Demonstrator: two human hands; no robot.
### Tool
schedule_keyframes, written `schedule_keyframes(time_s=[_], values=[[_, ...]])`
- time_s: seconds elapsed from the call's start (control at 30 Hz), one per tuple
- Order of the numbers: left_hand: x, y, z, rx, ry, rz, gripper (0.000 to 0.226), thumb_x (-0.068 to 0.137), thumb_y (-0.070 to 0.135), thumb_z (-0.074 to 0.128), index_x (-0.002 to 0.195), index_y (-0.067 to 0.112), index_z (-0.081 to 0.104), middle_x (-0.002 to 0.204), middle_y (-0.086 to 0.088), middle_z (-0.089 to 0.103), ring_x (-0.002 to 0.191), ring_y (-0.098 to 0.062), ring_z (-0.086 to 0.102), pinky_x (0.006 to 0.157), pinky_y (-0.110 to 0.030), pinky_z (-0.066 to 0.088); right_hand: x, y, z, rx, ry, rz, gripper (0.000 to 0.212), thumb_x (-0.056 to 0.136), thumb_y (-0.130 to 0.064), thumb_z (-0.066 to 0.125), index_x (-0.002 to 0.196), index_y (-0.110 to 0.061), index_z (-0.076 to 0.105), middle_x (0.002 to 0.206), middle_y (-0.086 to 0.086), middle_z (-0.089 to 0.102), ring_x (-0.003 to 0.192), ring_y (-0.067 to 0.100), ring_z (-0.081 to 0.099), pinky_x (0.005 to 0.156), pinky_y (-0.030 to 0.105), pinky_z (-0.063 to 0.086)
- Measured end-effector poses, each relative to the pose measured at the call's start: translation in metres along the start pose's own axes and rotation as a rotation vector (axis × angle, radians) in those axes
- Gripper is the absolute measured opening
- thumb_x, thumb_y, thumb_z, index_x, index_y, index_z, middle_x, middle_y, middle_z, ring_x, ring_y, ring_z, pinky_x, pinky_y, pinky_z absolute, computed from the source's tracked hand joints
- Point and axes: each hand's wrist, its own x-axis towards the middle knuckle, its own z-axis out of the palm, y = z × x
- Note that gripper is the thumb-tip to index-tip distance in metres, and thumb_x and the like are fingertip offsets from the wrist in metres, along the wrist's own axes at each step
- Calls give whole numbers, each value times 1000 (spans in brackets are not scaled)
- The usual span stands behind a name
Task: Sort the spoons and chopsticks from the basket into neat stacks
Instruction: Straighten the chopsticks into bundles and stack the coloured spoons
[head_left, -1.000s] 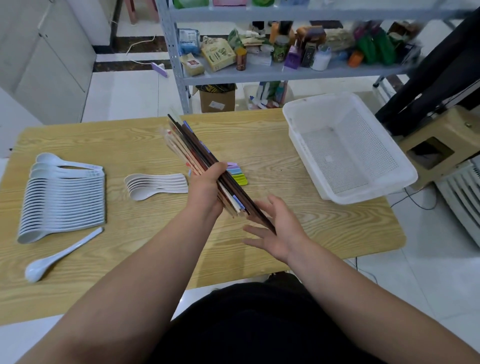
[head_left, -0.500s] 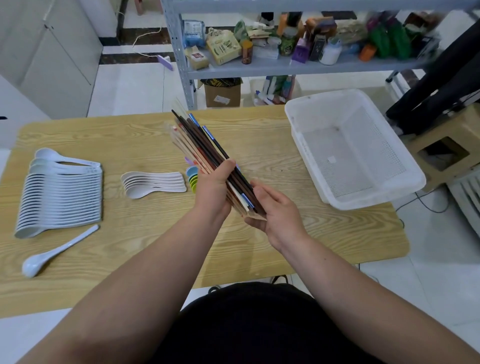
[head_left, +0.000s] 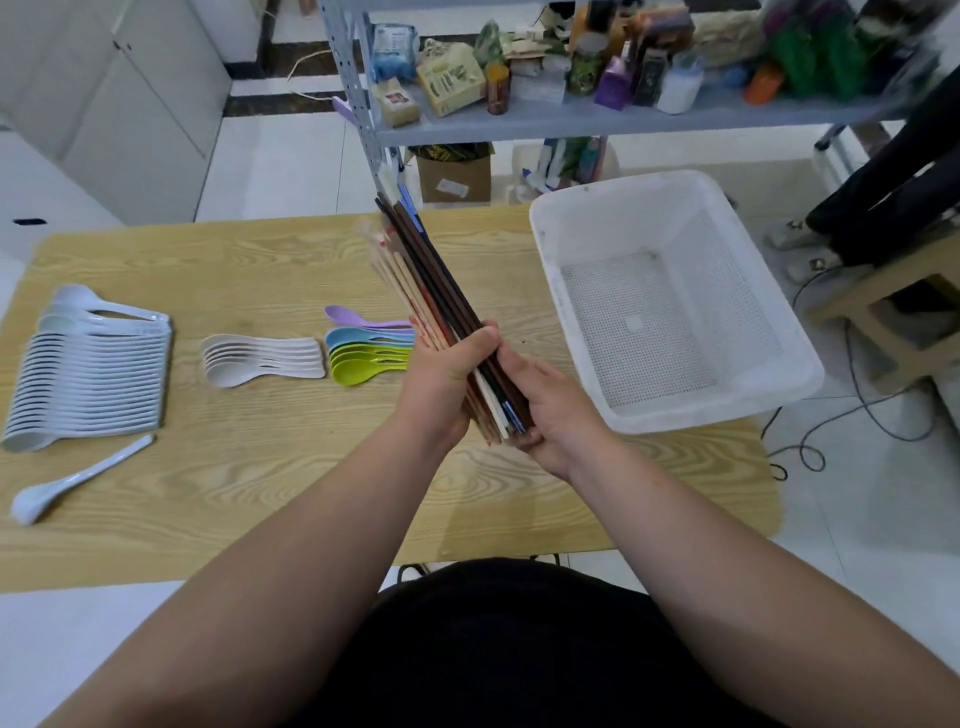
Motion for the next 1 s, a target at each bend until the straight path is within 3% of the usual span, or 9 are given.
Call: schedule_keyframes(time_s=[0.1, 0.17, 0.23, 0.3, 0.43, 0.6, 0.73, 0.9, 1.0], values=[[-3, -8, 10, 42, 34, 28, 35, 77, 6, 71, 103, 9, 49, 71, -1, 54, 64, -16, 57, 63, -33, 51, -5, -7, -13, -68, -100, 59, 51, 88, -59, 67, 111, -14, 59, 71, 9, 57, 49, 18, 50, 34, 17, 26], [-5, -11, 13, 131, 67, 58, 35, 74, 8, 73, 99, 9, 49, 71, -3, 52, 65, -18, 56, 64, -34, 50, -13, -10, -23, -189, -136, 117, 54, 90, -64, 58, 105, -13, 67, 77, 7, 67, 59, 20, 62, 41, 21, 41], [-8, -14, 12, 269, 84, 106, 31, 72, 7, 75, 92, 10, 52, 73, -5, 56, 70, -22, 58, 67, -37, 51, -14, -12, -34, -383, -121, 106, 60, 88, -71, 54, 109, -16, 67, 94, 3, 74, 86, 21, 72, 67, 33, 59], [-12, -21, 7, 506, 108, 156, 29, 71, 12, 80, 86, 15, 55, 74, -3, 62, 71, -19, 61, 66, -36, 50, -8, -18, -45, -560, -61, -33, 57, 83, -72, 60, 118, -27, 61, 107, -7, 70, 108, 15, 66, 91, 32, 52], [-21, -44, -2, 877, 169, 156, 42, 66, 30, 83, 104, 25, 63, 86, 8, 72, 79, -5, 68, 67, -29, 55, 6, -41, -36, -400, -218, -388, 86, 64, -46, 84, 138, -33, 41, 125, -2, 66, 120, 13, 63, 104, 39, 49], [-12, -68, -3, 937, 143, 198, 43, 73, 18, 84, 103, 37, 59, 82, 18, 67, 70, 14, 61, 58, -15, 49, 26, -36, -15, -361, -228, -564, 74, 64, -22, 92, 124, -34, 50, 107, 6, 71, 99, 23, 72, 97, 53, 54], [12, -84, -13, 1109, 87, 316, 49, 80, 45, 64, 127, 42, 51, 108, 30, 60, 104, 19, 48, 87, -20, 48, 41, -6, -15, -387, -131, -618, 51, 69, -14, 88, 107, -25, 56, 98, 0, 69, 91, 25, 71, 91, 53, 55], [28, -101, -17, 1352, 4, 549, 47, 89, 40, 46, 134, 25, 48, 119, -3, 65, 113, -8, 48, 94, -31, 46, 64, 26, -22, -383, -28, -727, 51, 67, -23, 83, 108, -20, 53, 98, 10, 69, 90, 29, 70, 87, 56, 55], [31, -109, -21, 1298, 55, 646, 39, 89, 25, 47, 127, 18, 44, 118, -17, 63, 109, -22, 47, 89, -25, 43, 71, 39, -24, -435, -36, -732, 55, 68, -21, 84, 114, -24, 53, 102, 1, 68, 95, 21, 71, 91, 41, 56]])
